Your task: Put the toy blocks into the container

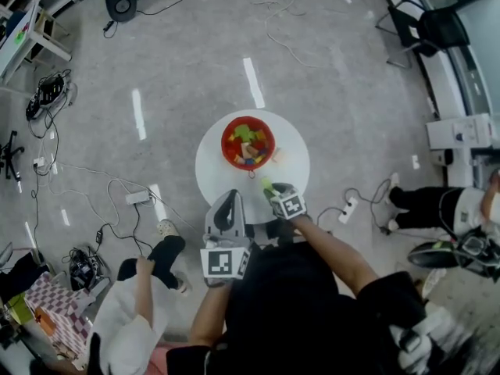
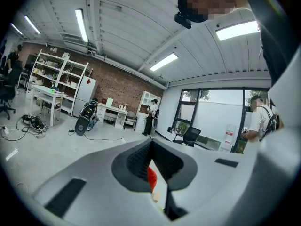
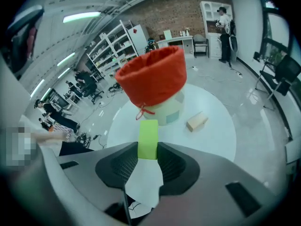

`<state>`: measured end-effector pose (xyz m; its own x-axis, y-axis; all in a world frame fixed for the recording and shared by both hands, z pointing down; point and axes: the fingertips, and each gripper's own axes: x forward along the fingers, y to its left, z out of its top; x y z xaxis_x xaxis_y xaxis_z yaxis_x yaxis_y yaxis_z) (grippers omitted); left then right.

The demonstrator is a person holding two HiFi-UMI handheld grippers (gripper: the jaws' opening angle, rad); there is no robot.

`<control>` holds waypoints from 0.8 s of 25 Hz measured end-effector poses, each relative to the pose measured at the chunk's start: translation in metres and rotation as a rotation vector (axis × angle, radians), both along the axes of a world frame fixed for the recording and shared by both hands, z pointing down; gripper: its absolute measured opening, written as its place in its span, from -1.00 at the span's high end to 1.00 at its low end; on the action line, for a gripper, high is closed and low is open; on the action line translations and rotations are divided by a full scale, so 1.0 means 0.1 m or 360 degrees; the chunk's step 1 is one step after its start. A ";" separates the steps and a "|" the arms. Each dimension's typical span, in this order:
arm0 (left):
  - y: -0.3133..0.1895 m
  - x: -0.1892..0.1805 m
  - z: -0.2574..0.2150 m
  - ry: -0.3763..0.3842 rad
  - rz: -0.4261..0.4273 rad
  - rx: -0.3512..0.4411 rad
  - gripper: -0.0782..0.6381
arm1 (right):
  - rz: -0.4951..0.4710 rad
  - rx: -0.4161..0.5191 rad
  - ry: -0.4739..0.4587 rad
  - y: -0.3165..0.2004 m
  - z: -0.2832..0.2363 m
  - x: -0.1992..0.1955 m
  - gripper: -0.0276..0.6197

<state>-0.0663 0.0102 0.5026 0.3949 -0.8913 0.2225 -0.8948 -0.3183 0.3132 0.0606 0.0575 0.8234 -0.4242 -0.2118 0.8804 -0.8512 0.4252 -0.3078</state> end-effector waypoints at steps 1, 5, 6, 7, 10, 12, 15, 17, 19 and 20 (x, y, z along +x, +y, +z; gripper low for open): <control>0.00 0.00 -0.02 -0.0001 -0.0003 0.0008 0.79 | 0.0002 0.0050 -0.0013 -0.04 -0.11 0.02 0.53; 0.04 -0.01 -0.06 -0.0004 -0.0023 0.0025 0.79 | -0.0010 0.0253 -0.0133 -0.21 -0.54 -0.05 0.53; 0.05 -0.02 -0.06 -0.0004 -0.0028 0.0017 0.79 | -0.0019 0.0312 -0.0166 -0.28 -0.67 -0.10 0.53; 0.06 -0.02 -0.06 -0.0003 -0.0033 0.0012 0.79 | -0.0028 0.0376 -0.0187 -0.37 -0.80 -0.14 0.53; 0.08 -0.03 -0.09 -0.0009 -0.0040 0.0026 0.79 | -0.0040 0.0532 -0.0221 -0.67 -1.11 -0.27 0.52; 0.08 -0.04 -0.11 -0.0019 -0.0044 0.0041 0.79 | -0.0042 0.0593 -0.0235 -0.85 -1.18 -0.34 0.53; 0.08 -0.04 -0.12 -0.0023 -0.0056 0.0042 0.79 | -0.0047 0.0618 -0.0213 -1.08 -1.17 -0.40 0.52; 0.07 -0.05 -0.13 -0.0029 -0.0061 0.0050 0.79 | -0.0050 0.0586 -0.0178 -1.17 -1.10 -0.43 0.52; 0.06 -0.05 -0.15 -0.0036 -0.0066 0.0065 0.79 | -0.0039 0.0517 -0.0147 -1.18 -1.04 -0.46 0.52; 0.05 -0.06 -0.15 -0.0037 -0.0070 0.0063 0.79 | -0.0037 0.0495 -0.0132 -1.19 -1.01 -0.47 0.52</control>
<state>-0.0718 0.0156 0.4875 0.3507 -0.9159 0.1955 -0.9149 -0.2904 0.2805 0.0139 -0.0615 0.7225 -0.4996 -0.4549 0.7372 -0.8177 0.5286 -0.2281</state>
